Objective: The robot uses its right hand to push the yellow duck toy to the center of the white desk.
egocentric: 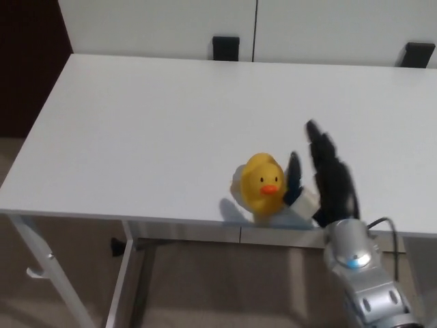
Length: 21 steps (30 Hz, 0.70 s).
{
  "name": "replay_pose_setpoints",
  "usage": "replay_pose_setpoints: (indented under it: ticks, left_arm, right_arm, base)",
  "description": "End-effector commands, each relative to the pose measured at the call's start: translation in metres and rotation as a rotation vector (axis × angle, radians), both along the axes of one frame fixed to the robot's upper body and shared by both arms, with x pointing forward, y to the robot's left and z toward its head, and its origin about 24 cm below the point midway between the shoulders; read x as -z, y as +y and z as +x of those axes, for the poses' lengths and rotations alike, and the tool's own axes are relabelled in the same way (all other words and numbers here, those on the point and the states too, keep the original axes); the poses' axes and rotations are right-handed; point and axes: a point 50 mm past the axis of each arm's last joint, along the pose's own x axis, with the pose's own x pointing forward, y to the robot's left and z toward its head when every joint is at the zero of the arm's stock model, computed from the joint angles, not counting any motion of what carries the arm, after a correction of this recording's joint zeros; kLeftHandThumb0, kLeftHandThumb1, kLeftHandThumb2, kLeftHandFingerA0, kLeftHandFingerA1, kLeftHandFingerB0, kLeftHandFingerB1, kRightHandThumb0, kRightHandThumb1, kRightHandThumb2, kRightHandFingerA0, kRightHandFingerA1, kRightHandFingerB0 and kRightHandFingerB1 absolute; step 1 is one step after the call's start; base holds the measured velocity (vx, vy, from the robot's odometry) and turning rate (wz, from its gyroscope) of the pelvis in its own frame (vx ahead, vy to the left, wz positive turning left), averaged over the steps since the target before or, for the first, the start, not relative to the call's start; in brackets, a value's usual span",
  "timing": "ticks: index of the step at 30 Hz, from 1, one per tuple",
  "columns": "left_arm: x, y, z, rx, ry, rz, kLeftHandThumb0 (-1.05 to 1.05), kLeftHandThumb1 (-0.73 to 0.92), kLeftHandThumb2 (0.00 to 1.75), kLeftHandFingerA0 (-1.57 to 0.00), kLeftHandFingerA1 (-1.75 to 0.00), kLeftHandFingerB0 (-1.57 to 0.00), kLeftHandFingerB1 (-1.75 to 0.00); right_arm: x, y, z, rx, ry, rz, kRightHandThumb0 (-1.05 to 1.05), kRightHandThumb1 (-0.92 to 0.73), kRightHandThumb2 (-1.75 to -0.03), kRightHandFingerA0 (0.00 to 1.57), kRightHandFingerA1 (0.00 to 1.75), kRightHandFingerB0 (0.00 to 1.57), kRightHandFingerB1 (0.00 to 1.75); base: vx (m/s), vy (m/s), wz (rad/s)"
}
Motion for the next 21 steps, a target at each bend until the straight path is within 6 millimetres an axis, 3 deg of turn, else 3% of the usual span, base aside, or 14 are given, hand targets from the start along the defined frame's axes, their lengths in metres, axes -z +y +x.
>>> replay_pose_setpoints:
  ticks: [1,5,7,8,13,15,16,17,18,20,21]
  left_arm:
    - [-0.003,0.002,0.002,0.021,-0.038,0.003,0.69,-0.39,1.75,-1.20,-1.04,-1.20,-1.07]
    - [-0.003,0.002,0.000,0.014,-0.033,0.009,0.66,-0.38,1.75,-1.14,-1.02,-1.18,-1.05]
    - [-0.003,0.002,0.000,0.014,-0.033,0.010,0.66,-0.38,1.75,-1.14,-1.02,-1.18,-1.05]
    - [-0.002,0.003,-0.001,0.010,-0.029,0.010,0.68,-0.42,1.75,-1.20,-1.03,-1.21,-1.08]
    - [-0.002,0.003,-0.002,0.004,-0.023,0.010,0.68,-0.42,1.75,-1.20,-1.03,-1.21,-1.08]
    - [-0.002,0.004,-0.005,0.005,-0.012,0.023,0.64,-0.43,1.71,-1.20,-1.00,-1.27,-1.05]
    - [-0.002,0.004,-0.005,0.005,-0.012,0.023,0.64,-0.43,1.71,-1.20,-1.00,-1.27,-1.05]
    - [-0.004,0.007,-0.007,0.004,-0.009,0.031,0.50,-0.45,1.74,-1.28,-1.04,-1.24,-1.02]
    - [-0.005,0.009,-0.009,0.004,-0.007,0.036,0.50,-0.45,1.74,-1.28,-1.04,-1.24,-1.02]
    - [-0.005,0.010,-0.010,0.003,-0.007,0.038,0.50,-0.45,1.74,-1.28,-1.04,-1.24,-1.02]
    - [-0.006,0.010,-0.009,-0.005,-0.012,0.037,0.50,-0.40,1.75,-1.25,-1.06,-1.23,-1.04]
  right_arm:
    - [-0.026,-0.043,-0.004,0.192,-0.152,-0.111,-1.01,-0.92,-0.72,0.00,0.00,0.00,0.00]
    - [-0.061,-0.105,-0.022,0.318,-0.325,-0.231,-0.97,-0.92,-0.75,0.00,0.00,0.00,0.00]
    - [-0.065,-0.113,-0.025,0.326,-0.335,-0.250,-0.97,-0.92,-0.75,0.00,0.00,0.00,0.00]
    - [-0.070,-0.131,-0.033,0.358,-0.343,-0.289,-1.01,-0.92,-0.77,0.00,0.00,0.00,0.00]
    - [-0.076,-0.151,-0.044,0.396,-0.346,-0.338,-1.01,-0.92,-0.77,0.00,0.00,0.00,0.00]
    - [-0.063,-0.199,-0.077,0.455,-0.256,-0.273,-0.95,-0.92,-0.73,0.00,0.00,0.00,0.00]
    - [-0.063,-0.199,-0.077,0.455,-0.256,-0.273,-0.95,-0.92,-0.73,0.00,0.00,0.00,0.00]
    - [-0.050,-0.230,-0.107,0.528,-0.219,-0.248,-0.83,-0.55,-0.89,0.00,0.34,0.00,0.23]
    - [-0.044,-0.249,-0.129,0.581,-0.203,-0.239,-0.83,-0.55,-0.89,0.00,0.34,0.00,0.23]
    - [-0.040,-0.257,-0.140,0.610,-0.197,-0.238,-0.83,-0.55,-0.89,0.00,0.34,0.00,0.23]
    - [-0.023,-0.278,-0.165,0.686,-0.168,-0.233,-0.42,-0.74,-0.61,0.00,0.15,0.00,0.21]
  base:
    - [0.00,0.000,0.00]
    - [0.00,0.000,0.00]
    - [0.00,0.000,0.00]
    - [0.00,0.000,0.00]
    - [0.00,0.000,0.00]
    - [0.00,0.000,0.00]
    - [0.00,0.000,0.00]
    - [0.00,0.000,0.00]
    - [0.00,0.000,0.00]
    - [0.00,0.000,0.03]
    - [0.00,0.000,0.06]
